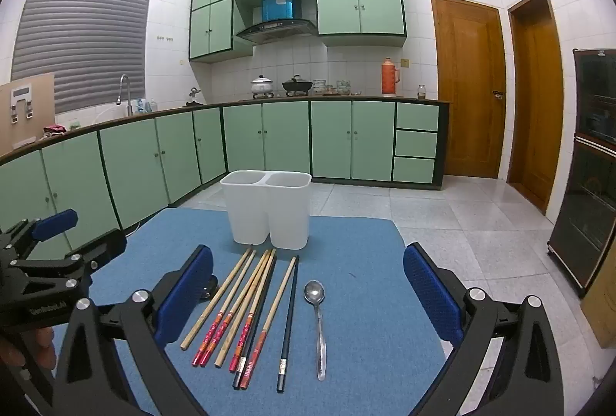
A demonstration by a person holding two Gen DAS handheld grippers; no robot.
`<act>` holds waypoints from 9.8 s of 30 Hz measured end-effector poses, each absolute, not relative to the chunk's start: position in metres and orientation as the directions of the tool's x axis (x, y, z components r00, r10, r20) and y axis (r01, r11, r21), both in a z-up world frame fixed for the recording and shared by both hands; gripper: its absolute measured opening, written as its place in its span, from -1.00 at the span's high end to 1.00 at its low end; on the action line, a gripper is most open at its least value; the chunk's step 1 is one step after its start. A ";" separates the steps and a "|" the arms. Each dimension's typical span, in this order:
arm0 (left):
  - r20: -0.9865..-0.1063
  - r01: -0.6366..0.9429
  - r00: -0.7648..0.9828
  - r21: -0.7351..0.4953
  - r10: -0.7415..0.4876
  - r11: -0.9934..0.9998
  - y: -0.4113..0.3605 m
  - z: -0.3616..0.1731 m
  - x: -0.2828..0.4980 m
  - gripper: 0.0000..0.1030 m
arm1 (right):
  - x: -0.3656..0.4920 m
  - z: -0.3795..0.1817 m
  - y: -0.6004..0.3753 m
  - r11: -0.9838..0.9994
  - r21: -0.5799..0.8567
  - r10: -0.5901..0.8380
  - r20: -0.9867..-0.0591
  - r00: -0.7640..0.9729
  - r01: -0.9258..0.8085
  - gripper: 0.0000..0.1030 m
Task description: Organize utensils
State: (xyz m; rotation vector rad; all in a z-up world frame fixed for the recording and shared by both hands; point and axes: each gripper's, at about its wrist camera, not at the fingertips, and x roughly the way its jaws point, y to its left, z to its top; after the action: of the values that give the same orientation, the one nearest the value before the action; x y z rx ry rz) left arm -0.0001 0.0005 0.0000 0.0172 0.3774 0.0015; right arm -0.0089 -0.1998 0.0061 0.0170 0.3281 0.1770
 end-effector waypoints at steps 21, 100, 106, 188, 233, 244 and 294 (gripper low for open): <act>-0.367 -0.004 0.930 0.017 0.010 1.000 0.004 -0.004 0.003 -0.90 | -0.009 0.006 -0.200 0.984 0.053 0.180 -0.318 0.931 -0.172 -0.88; -0.389 -0.017 0.921 0.039 0.031 0.999 0.013 -0.004 0.011 -0.90 | 0.007 -0.008 -0.197 0.984 0.052 0.180 -0.359 0.916 -0.173 -0.88; -0.505 -0.019 0.862 0.048 0.041 0.999 0.026 -0.022 0.048 -0.90 | 0.035 -0.020 -0.203 0.983 0.054 0.180 -0.444 0.878 -0.174 -0.87; -0.750 0.020 0.655 -0.104 -0.092 0.994 0.039 -0.109 0.150 0.36 | 0.178 -0.108 -0.192 0.961 0.173 0.268 -0.783 0.561 -0.218 0.46; -0.209 0.148 0.958 -0.216 -0.194 0.965 -0.015 0.033 0.307 0.36 | 0.315 0.050 -0.168 0.936 0.128 0.351 -0.296 0.888 -0.328 0.46; -0.227 0.116 0.959 -0.222 -0.167 0.968 -0.014 0.007 0.311 0.36 | 0.318 0.015 -0.152 0.936 0.108 0.352 -0.338 0.873 -0.336 0.46; -0.690 0.039 0.722 -0.029 -0.048 0.999 0.027 -0.104 0.040 -0.71 | 0.032 -0.100 -0.196 0.961 0.175 0.275 -0.638 0.719 -0.212 0.03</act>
State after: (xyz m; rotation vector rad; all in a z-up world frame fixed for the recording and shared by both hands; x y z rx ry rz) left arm 0.0396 0.0270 -0.1036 -0.0125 0.7629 -0.0480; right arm 0.0318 -0.1962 -0.1000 0.0918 0.7197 0.2698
